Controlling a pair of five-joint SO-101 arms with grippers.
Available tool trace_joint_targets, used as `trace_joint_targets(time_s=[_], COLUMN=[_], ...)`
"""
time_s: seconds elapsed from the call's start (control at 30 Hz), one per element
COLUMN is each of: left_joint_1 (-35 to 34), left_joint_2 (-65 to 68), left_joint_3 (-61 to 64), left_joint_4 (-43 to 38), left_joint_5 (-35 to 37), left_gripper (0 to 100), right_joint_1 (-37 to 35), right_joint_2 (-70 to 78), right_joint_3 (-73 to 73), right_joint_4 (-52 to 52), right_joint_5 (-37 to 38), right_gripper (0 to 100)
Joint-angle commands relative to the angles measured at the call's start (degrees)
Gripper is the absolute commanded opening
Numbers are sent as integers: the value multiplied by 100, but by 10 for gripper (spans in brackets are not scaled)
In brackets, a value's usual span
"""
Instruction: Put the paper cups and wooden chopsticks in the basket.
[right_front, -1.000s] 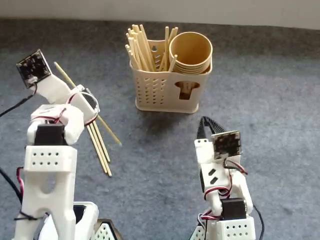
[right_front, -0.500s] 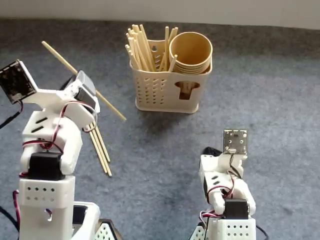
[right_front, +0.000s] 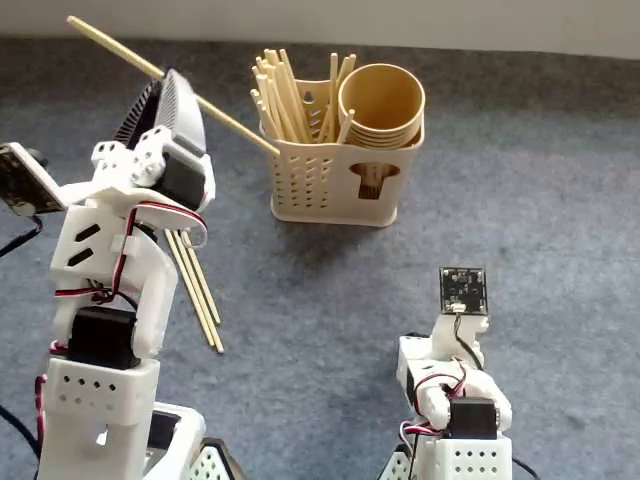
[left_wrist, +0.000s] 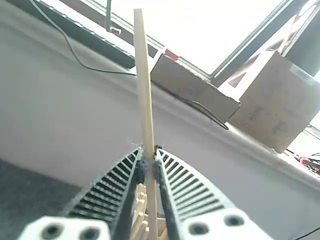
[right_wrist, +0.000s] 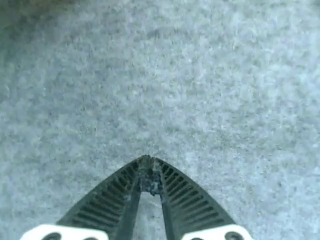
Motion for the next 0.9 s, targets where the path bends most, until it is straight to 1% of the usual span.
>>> trace_joint_targets(time_s=[0.0,0.1,0.2,0.37,0.47,0.6,0.67,0.73,0.8,0.87], left_joint_1=[655,919,1007,971,963,963,971,1007,1007,1007], left_joint_2=[-75,-57,92,1095,1666,2220,2440,2633,2791,2888], left_joint_3=[-57,-40,-48,-75,-75,-75,-110,-286,-435,-629], left_joint_4=[-598,-967,-1275,-2022,-2365,-2593,-2620,-2558,-2233,-1758], left_joint_5=[-756,-1143,-1503,-1943,-2092,-2101,-2127,-2391,-2637,-2646], left_gripper=[5,5,5,5,5,5,5,7,9,38], right_joint_1=[66,66,66,66,66,66,66,66,66,66], right_joint_2=[-84,-84,-84,-84,-84,-84,-84,-84,-84,-84], right_joint_3=[875,875,875,875,875,875,875,875,875,875], right_joint_4=[75,75,75,75,75,75,75,75,75,75], right_joint_5=[-35,-35,-35,-35,-35,-35,-35,-35,-35,-35], right_gripper=[5,5,5,5,5,5,5,5,5,5])
